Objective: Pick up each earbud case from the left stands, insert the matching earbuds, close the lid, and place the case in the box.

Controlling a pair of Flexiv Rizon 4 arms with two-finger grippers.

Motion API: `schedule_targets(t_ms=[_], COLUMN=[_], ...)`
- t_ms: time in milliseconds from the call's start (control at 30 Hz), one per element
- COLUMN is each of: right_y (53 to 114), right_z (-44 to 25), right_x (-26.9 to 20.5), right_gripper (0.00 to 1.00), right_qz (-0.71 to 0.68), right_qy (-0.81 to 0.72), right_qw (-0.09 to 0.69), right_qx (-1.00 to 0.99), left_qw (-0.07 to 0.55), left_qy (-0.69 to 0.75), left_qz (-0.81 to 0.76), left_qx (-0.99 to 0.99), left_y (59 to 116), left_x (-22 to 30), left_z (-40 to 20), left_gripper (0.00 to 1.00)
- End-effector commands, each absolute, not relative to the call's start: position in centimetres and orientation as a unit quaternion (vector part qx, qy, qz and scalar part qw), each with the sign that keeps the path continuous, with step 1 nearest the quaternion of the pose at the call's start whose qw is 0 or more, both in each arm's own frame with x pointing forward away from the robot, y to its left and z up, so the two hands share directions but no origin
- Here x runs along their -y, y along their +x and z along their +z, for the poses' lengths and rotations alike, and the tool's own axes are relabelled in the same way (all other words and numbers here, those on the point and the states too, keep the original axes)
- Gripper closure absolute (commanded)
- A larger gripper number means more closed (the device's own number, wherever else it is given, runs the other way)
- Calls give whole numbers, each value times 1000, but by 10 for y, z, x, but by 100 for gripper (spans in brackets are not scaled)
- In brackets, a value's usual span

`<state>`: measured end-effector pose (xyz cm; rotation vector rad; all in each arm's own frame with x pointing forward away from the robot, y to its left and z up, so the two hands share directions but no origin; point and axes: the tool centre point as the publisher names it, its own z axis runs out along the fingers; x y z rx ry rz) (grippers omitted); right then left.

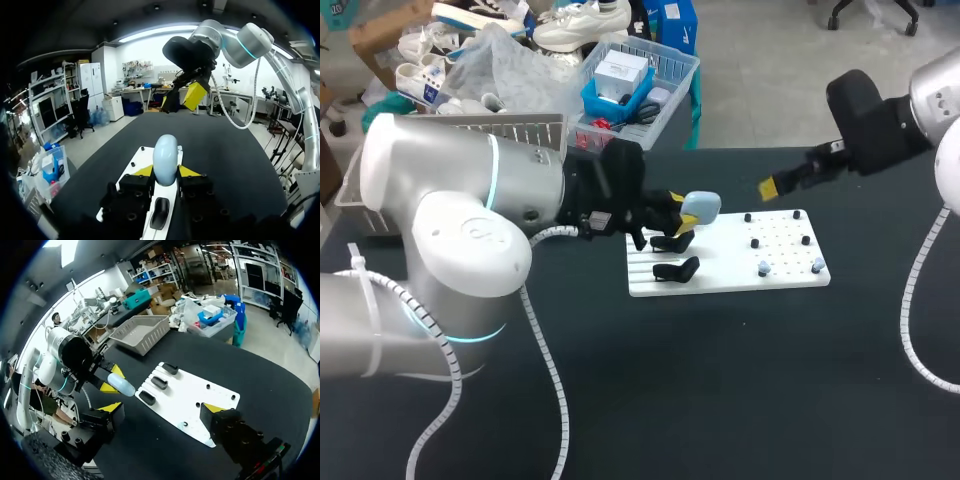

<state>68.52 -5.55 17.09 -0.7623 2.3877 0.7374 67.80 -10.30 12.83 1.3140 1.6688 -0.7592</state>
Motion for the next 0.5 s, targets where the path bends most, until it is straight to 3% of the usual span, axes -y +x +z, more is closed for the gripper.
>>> schedule_targets(t_ms=[33, 500], right_y=[684, 680], right_z=[167, 158], right_x=[39, 17], right_gripper=[0, 0], right_qz=[277, 287], right_qy=[-293, -298], right_qw=[251, 238], right_qx=[-880, -878], left_qw=[434, 435], left_qy=[522, 506], left_qz=[-303, -314], left_qx=[-669, -675], left_y=[682, 687], left_x=[112, 116], left_z=[129, 134], left_gripper=[100, 100])
